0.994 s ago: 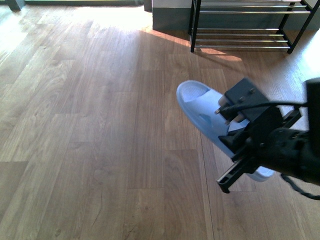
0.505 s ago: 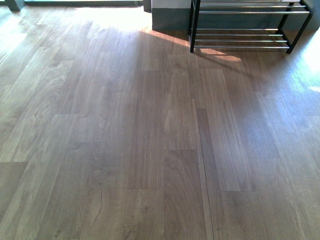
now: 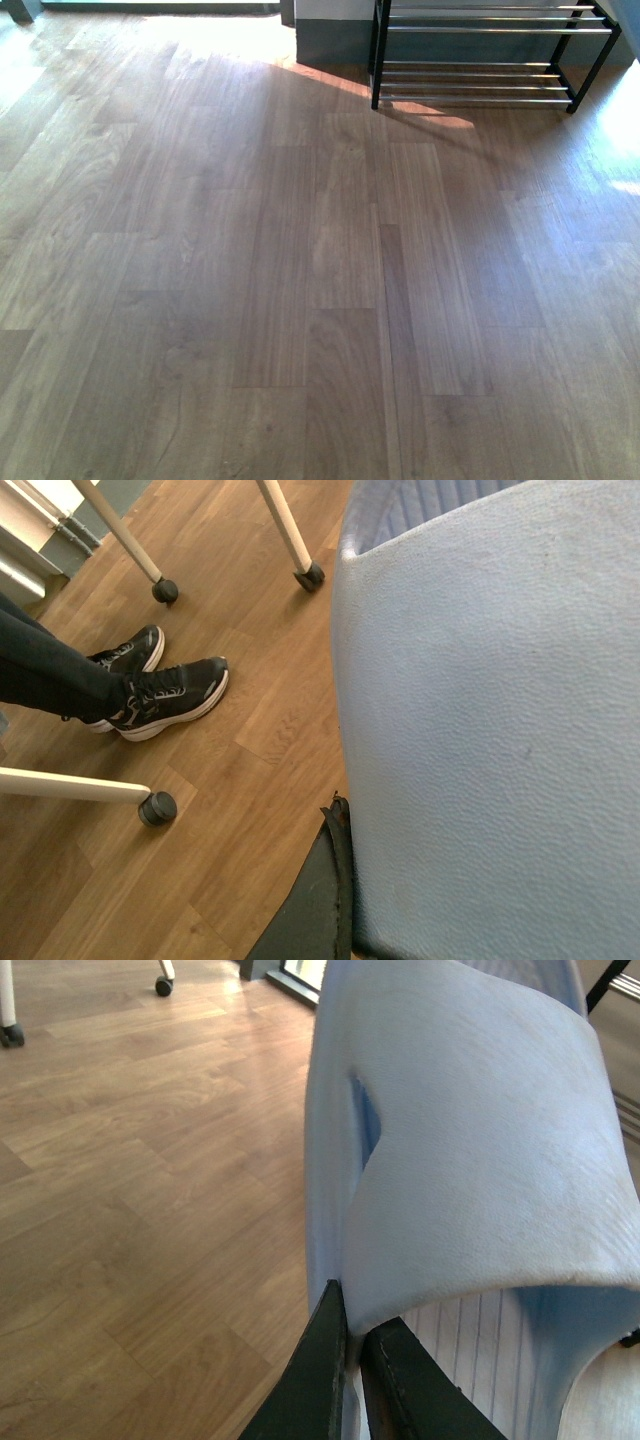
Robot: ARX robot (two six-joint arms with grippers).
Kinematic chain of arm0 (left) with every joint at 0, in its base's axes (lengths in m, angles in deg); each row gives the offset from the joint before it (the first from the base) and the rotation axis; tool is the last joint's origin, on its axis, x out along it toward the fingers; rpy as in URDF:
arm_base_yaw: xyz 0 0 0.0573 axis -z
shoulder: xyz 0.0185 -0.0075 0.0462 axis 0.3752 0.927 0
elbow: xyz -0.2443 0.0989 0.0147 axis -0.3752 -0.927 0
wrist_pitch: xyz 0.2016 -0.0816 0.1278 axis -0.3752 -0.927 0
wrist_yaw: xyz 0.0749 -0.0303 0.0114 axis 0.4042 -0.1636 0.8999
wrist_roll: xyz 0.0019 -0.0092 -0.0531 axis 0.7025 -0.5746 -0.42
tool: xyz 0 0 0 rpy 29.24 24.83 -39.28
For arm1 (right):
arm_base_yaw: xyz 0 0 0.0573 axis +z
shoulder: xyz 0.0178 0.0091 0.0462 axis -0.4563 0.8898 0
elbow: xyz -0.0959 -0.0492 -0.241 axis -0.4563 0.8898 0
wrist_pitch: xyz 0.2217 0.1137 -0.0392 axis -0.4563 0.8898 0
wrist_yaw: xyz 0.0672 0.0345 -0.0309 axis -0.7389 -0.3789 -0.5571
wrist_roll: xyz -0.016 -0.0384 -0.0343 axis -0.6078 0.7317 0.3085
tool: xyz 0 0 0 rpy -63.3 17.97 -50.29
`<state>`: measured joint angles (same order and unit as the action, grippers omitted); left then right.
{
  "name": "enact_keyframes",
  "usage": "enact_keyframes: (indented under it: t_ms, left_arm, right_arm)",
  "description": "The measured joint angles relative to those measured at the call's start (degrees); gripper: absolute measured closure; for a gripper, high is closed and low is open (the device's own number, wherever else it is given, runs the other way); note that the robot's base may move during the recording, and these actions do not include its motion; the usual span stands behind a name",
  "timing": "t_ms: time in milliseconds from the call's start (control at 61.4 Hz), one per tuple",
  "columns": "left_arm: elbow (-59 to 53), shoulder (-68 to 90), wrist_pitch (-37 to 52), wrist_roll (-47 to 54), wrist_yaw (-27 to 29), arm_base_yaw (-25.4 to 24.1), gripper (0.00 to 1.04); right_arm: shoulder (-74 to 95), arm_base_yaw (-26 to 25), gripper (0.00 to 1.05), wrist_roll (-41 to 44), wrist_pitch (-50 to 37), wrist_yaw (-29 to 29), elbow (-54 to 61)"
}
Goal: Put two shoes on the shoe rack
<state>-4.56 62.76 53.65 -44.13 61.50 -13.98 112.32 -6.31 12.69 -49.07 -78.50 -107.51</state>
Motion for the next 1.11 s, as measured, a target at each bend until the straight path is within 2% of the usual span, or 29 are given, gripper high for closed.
enact_keyframes:
  t_ms: [1108]
  left_arm:
    - [0.00,-0.11,0.02,0.15,-0.35,0.15,1.03]
  right_arm:
    - [0.02,-0.09,1.03,0.00,0.00,0.17,0.00]
